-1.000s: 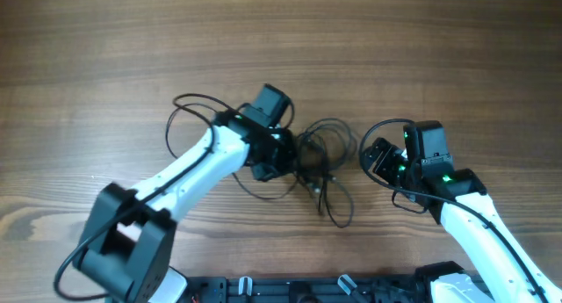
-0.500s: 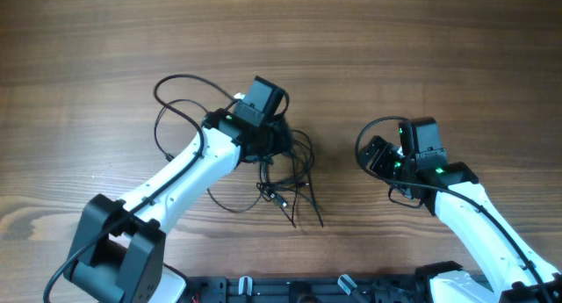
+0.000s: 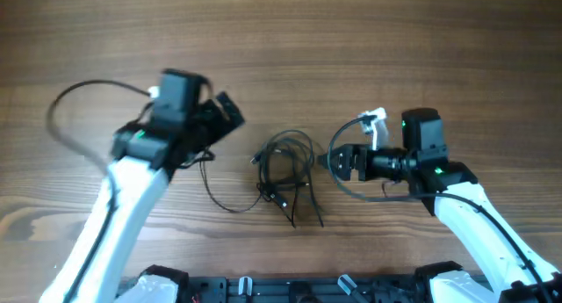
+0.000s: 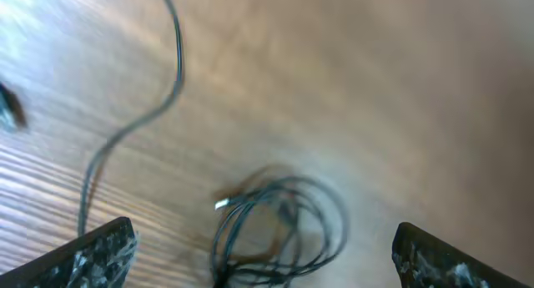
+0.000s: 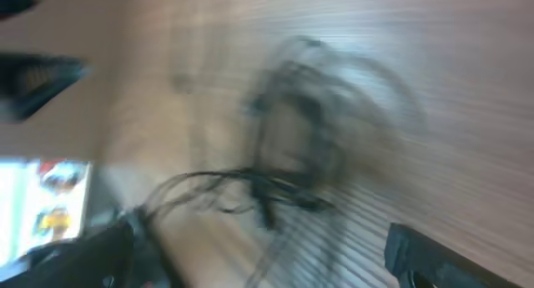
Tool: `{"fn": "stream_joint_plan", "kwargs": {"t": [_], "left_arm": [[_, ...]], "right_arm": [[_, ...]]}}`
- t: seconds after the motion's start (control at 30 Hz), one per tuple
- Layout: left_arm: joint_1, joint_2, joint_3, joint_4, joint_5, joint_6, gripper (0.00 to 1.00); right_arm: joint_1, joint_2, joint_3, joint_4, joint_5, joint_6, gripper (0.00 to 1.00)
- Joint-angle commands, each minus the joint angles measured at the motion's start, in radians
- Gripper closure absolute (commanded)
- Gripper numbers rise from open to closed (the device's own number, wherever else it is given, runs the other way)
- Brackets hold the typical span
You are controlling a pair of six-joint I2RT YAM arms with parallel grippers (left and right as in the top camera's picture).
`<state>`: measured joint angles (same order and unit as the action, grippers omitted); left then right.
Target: Untangle cables
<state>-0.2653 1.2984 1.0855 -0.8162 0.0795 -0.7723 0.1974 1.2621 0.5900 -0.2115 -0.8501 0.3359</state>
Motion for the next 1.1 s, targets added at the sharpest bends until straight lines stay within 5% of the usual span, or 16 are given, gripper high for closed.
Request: {"fn": "stream_joint_plan", "kwargs": {"t": [0.0, 0.27, 0.43, 0.5, 0.6, 0.7, 0.8, 1.07], "left_arm": [[0.054, -0.164, 0.001, -0.012, -0.010, -0.028, 0.00], [0.055, -0.271, 0.001, -0.096, -0.108, -0.027, 0.00], [0.054, -0.242, -0.003, -0.126, -0.106, -0.028, 0.00], [0.054, -0.224, -0.005, -0.125, -0.097, -0.029, 0.00], [0.054, -0.187, -0.005, -0.125, -0.043, -0.029, 0.00], [0.054, -0.151, -0.005, -0.126, 0.007, -0.028, 0.00], [0.054, -0.106, -0.006, -0.138, 0.055, -0.028, 0.00], [0.053, 0.016, -0.006, -0.139, 0.156, -0.028, 0.00]], "right_arm": [[0.104, -0.012, 0.006, 0.193, -0.195, -0.017, 0.05], [0.527, -0.010, 0.048, 0.193, 0.511, -0.034, 0.01], [0.674, -0.003, 0.048, 0.044, 0.794, -0.148, 0.01], [0.694, 0.013, 0.048, -0.019, 0.921, -0.152, 0.10], [0.692, 0.017, 0.048, -0.042, 0.929, -0.085, 0.63], [0.679, 0.017, 0.048, -0.056, 0.967, 0.025, 0.92], [0.607, 0.018, 0.047, -0.159, 1.064, 0.190, 0.95], [0.422, 0.085, 0.043, -0.196, 1.063, 0.247, 0.95]]}}
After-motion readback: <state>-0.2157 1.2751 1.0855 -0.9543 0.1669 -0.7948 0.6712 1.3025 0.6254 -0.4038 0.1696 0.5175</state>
